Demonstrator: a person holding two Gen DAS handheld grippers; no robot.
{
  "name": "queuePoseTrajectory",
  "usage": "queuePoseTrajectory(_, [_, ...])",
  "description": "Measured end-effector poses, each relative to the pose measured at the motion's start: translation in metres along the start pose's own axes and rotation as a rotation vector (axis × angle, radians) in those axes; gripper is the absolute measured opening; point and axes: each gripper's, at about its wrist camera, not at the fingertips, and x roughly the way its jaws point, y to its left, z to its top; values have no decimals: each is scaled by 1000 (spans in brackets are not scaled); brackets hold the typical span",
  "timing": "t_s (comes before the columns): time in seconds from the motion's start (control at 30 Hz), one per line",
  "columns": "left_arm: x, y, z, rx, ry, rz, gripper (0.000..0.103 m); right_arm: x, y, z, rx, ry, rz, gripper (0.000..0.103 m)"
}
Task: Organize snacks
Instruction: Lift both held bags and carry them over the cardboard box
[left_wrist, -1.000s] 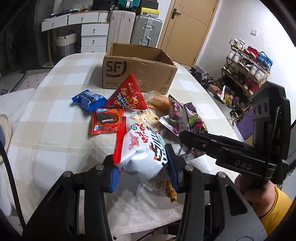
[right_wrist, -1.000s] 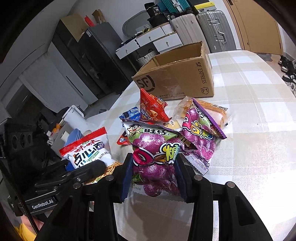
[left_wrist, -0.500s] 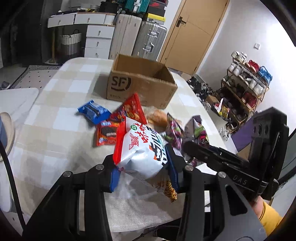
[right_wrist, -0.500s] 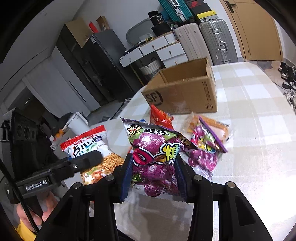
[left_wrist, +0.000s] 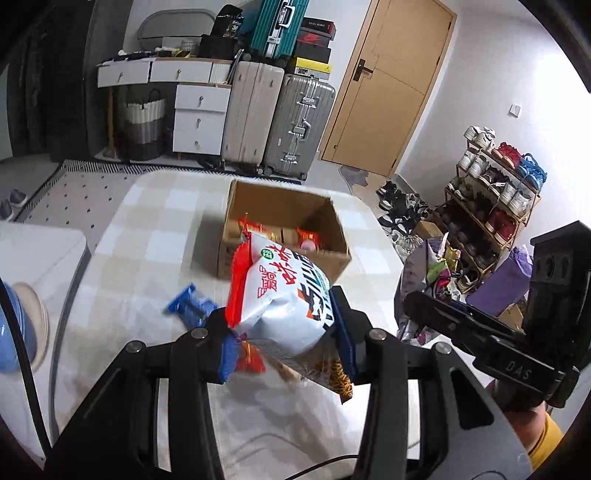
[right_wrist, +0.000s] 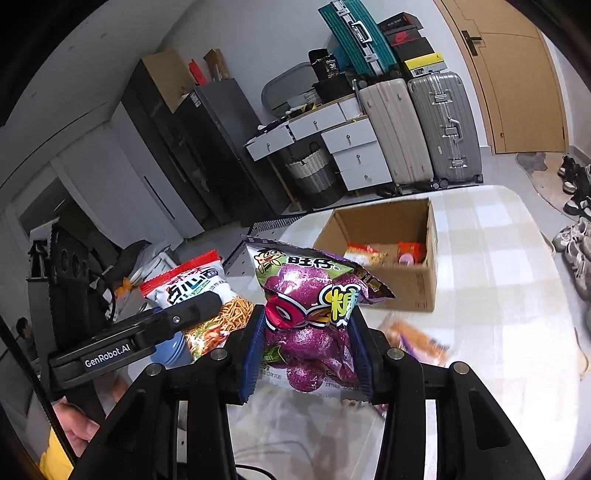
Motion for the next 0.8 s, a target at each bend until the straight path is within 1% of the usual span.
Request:
queuePoseTrajectory(0.13, [16, -5, 28, 20, 1, 6, 40, 12, -9, 21, 13, 6, -17, 43])
queuePoseTrajectory(0.3, [44, -3, 57, 42, 12, 39, 40, 31, -24, 43, 27, 17, -17, 43])
queuePoseTrajectory(0.53, [98, 7, 94, 56, 47, 53, 40, 66, -46, 67, 34, 40, -24, 43])
queuePoseTrajectory(0.63, [127, 8, 106, 64, 61, 64, 40, 82, -54, 75, 41, 48, -31, 43])
queuePoseTrajectory(0.7, [145, 10, 115, 72, 71, 73, 40, 88, -56, 77, 49, 40, -44, 43])
queuePoseTrajectory(0.8, [170, 9, 125, 89, 86, 84, 40, 96, -54, 84, 24, 20, -48, 43])
